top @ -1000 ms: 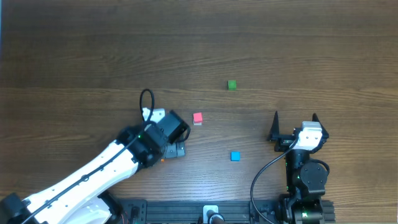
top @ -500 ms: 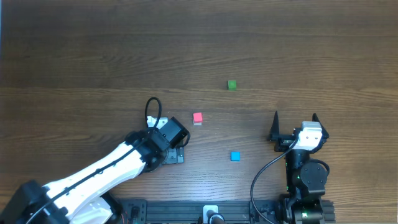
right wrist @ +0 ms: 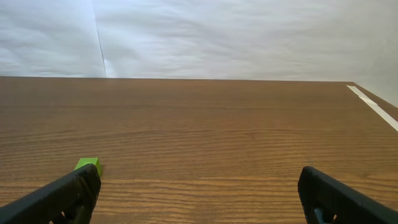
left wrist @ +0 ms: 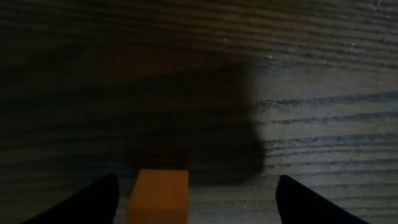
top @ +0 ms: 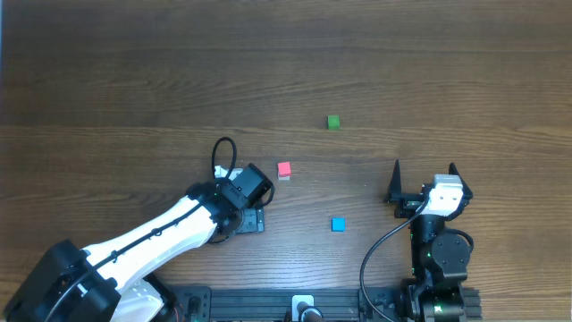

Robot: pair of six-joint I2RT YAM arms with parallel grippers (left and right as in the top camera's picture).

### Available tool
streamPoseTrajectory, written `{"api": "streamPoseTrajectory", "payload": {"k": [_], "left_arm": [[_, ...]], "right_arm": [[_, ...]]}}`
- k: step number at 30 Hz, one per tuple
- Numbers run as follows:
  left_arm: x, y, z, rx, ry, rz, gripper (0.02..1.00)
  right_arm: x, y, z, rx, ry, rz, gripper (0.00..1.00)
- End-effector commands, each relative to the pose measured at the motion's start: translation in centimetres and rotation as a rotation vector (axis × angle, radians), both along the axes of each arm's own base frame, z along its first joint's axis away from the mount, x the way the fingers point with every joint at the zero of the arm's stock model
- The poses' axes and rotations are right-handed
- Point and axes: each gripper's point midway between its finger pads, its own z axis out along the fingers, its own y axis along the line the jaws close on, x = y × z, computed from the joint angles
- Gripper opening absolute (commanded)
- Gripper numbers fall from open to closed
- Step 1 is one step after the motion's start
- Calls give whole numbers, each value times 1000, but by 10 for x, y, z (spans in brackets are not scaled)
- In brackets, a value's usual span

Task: Stack Cubes

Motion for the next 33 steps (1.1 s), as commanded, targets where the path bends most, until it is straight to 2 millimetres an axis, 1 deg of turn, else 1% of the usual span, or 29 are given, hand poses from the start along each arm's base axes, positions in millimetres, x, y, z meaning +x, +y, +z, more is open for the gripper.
{"api": "streamPoseTrajectory", "payload": {"k": [1,4,9,12,14,17,22,27,31,33], "left_arm": [[-6,-2,-4,-21,38,-26,790],[-10,-4,-5,-37,58,-30,766],[-20,-2,-11,-41,92,-31,766],[-22,0,-13,-39,97,-31,759],[-22,0,-13,-37,99,-31,713],[-21,1,-13,-32,94,-30,612],[-20,2,-13,-24,87,-29,564],[-20,6,-13,-6,82,-26,551],[-18,9,-13,8,71,-8,522],[-18,11,-13,18,71,14,492]], "right_arm": [[0,0,-2,-1,1,2,993],[0,0,-2,-1,1,2,993],[0,0,-3,-1,2,2,993],[0,0,-2,-1,1,2,993],[0,0,-2,-1,1,2,991],[0,0,-3,-1,2,2,993],[0,0,-3,-1,2,2,991],[0,0,-2,-1,1,2,991],[0,0,-3,-1,2,2,993],[0,0,-2,-1,1,2,991]]}}
